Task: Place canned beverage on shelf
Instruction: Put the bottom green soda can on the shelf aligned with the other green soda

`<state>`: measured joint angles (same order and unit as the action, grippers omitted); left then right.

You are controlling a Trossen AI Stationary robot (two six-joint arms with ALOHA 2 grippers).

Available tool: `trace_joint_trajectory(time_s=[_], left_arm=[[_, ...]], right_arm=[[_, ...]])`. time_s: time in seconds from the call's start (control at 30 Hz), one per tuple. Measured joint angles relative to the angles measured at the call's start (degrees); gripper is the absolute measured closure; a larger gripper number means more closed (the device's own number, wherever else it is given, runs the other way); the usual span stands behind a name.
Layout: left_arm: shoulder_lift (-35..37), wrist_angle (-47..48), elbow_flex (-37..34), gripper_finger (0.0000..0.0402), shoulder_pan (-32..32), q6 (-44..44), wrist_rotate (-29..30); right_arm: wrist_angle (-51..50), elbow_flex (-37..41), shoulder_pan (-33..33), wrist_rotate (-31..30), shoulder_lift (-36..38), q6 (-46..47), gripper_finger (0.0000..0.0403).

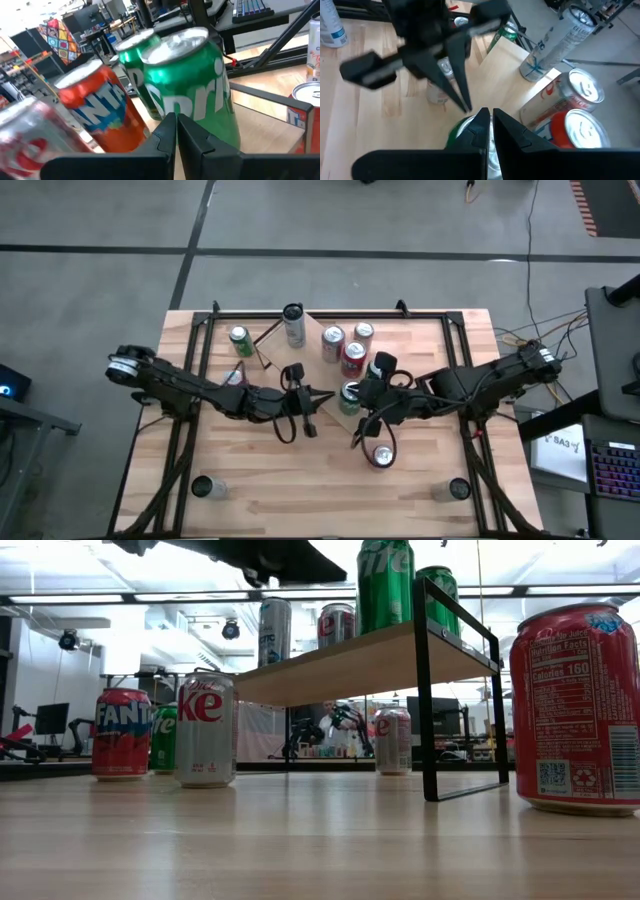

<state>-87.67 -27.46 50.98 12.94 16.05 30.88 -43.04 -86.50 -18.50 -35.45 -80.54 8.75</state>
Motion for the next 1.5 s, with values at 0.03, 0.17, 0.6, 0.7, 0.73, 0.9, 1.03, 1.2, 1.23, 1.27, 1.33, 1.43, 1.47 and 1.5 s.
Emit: trace_joint_trajectory(time_s=[0.03,0.17,0.6,0.7,0.73,0.9,1.03,1.2,1.23,1.27,1.33,1.43,1.47,1.5], left_arm=[[1.0,1.1,0.0,0.0401,0.0,0.8,0.0],[5.9,5.6,0.0,0.0401,0.1,3.8,0.0],[21.7,5.9,-6.0,0.0401,0.3,8.2,-12.4],[24.2,3.6,-8.3,0.0401,0.3,8.0,-12.4],[25.0,3.3,-8.8,0.0401,0.3,7.8,-12.4],[27.7,3.6,-11.7,0.0401,0.3,7.7,-12.4],[28.6,3.4,-12.6,0.0401,0.2,7.9,-12.4],[28.5,3.4,-12.9,0.0401,0.2,8.4,-12.4],[28.5,3.5,-12.9,0.0401,0.2,8.5,-12.4],[28.4,3.5,-12.9,0.0401,0.2,8.5,-12.4],[28.2,3.4,-12.6,0.0401,0.2,8.5,-12.4],[28.1,3.3,-12.5,0.0401,0.2,8.5,-12.4],[28.1,3.3,-12.5,0.0401,0.2,8.5,-12.4],[28.1,3.4,-12.5,0.0401,0.2,8.5,-12.4]], right_arm=[[0.0,0.0,0.0,0.0,-0.3,0.3,0.039],[0.0,0.0,0.0,0.4,-1.3,0.9,0.039],[2.2,0.0,0.0,0.5,-2.2,5.7,0.039],[2.5,0.0,0.0,0.4,-2.2,9.3,0.039],[3.0,0.0,0.0,0.1,-2.5,10.4,0.039],[3.6,0.0,0.0,-2.5,-2.9,15.8,0.039],[3.5,0.0,0.0,-3.6,-3.5,19.1,0.039],[3.5,0.0,0.1,-3.7,-4.3,20.2,0.039],[3.2,0.0,0.0,-3.7,-4.3,20.2,0.039],[2.6,0.0,0.0,-3.6,-4.5,20.2,0.039],[2.5,0.0,0.0,-3.6,-4.7,20.1,0.039],[2.4,0.0,0.0,-3.6,-4.7,19.2,0.039],[2.1,0.0,0.0,-3.6,-4.7,19.2,0.039],[1.5,0.0,0.0,-3.7,-4.7,19.3,0.039]])
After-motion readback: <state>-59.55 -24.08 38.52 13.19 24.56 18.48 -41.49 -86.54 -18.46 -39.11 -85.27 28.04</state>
